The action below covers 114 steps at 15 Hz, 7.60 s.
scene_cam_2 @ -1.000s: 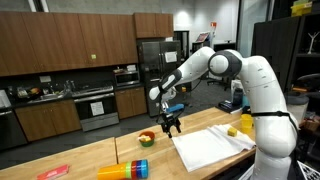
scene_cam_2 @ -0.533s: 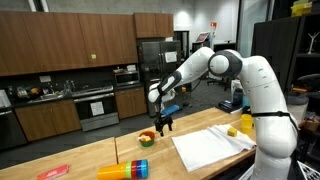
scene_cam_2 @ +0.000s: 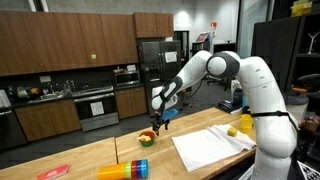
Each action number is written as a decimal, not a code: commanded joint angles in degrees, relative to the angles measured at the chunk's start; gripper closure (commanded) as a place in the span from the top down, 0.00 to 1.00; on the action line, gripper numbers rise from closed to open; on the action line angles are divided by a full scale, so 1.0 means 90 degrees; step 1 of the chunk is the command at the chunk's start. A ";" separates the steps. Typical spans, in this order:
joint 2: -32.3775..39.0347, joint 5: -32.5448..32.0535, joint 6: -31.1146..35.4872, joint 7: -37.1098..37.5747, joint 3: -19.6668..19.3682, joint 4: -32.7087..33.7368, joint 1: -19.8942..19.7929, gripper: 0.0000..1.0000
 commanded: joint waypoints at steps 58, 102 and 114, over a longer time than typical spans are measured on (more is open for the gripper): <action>-0.0415 -0.0251 -0.0839 0.2100 -0.1061 0.0065 -0.0301 0.02; -0.2947 0.4433 0.1792 0.2489 -0.3551 -0.4094 -0.3496 0.02; -0.2226 0.4175 0.1111 0.2548 -0.3475 -0.3578 -0.3686 0.09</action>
